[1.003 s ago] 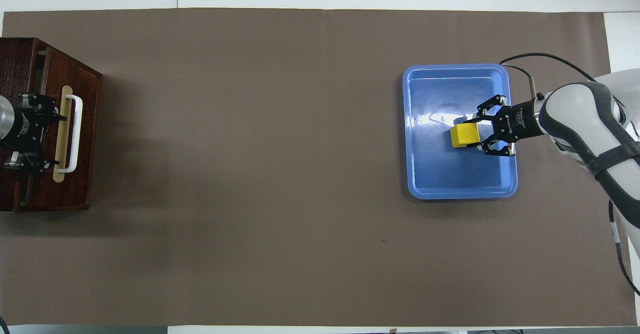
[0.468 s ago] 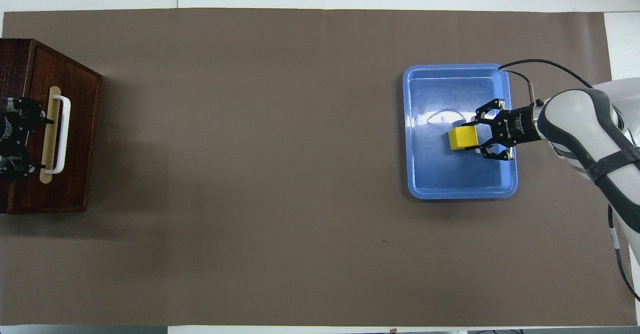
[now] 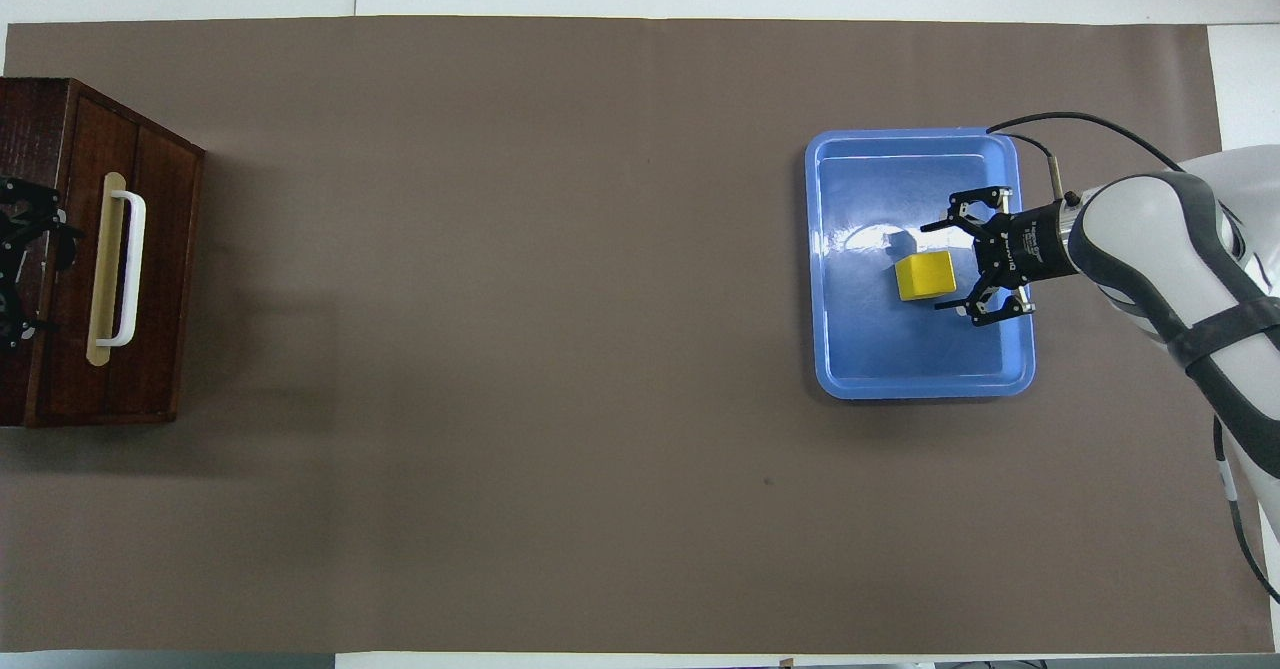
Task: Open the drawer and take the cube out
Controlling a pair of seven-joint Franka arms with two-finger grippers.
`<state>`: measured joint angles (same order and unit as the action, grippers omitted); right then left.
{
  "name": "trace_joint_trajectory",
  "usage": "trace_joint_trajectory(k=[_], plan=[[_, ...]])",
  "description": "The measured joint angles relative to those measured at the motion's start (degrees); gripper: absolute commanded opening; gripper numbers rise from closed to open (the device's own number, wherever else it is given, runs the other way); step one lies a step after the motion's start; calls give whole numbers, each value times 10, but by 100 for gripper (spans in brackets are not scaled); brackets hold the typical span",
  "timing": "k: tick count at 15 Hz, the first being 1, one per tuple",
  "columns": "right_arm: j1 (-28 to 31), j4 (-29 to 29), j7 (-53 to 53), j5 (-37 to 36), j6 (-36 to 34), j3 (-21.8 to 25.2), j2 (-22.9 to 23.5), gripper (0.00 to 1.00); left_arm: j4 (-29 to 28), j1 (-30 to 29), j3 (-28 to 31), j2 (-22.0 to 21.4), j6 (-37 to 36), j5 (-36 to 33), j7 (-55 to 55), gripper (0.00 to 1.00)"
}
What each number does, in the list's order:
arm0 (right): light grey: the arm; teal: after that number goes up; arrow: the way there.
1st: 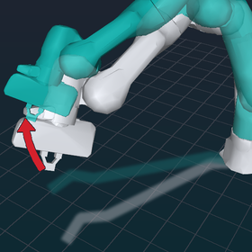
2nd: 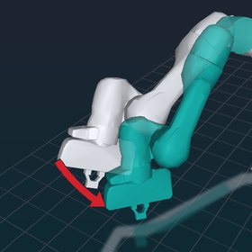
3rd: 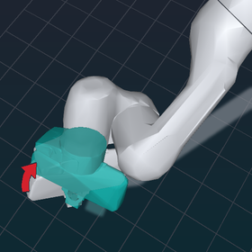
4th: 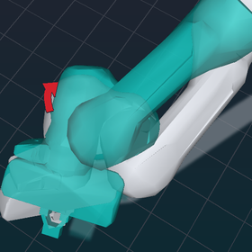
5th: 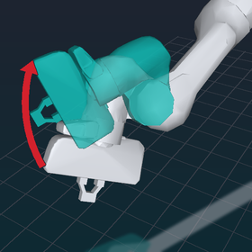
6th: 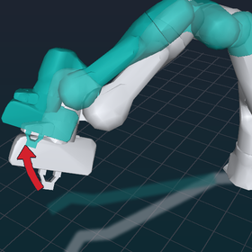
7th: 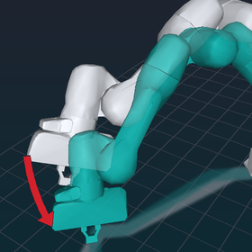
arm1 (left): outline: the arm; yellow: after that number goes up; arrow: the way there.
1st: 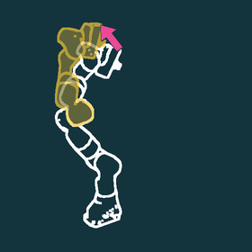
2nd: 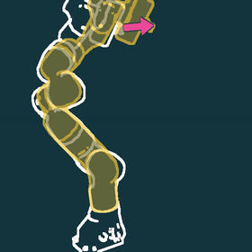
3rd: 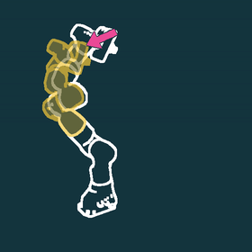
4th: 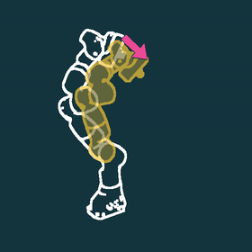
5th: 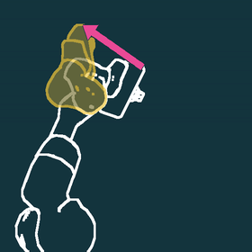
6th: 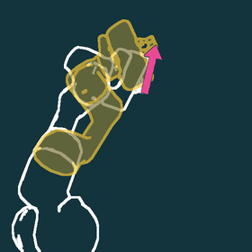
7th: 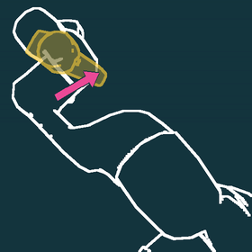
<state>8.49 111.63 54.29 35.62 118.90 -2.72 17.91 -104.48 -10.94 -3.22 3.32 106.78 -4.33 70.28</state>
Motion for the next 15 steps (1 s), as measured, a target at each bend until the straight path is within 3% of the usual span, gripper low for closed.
trace_joint_trajectory(k=[7, 15], plan=[[-30, -26, -22, -164, -92, -4, -132, 100, 9, 26, -2, -38, -56, -3, -156, 100], [-56, -48, -301, -293, -175, -7, -229, 100, 76, 50, -14, -40, -172, -3, -466, 100]])
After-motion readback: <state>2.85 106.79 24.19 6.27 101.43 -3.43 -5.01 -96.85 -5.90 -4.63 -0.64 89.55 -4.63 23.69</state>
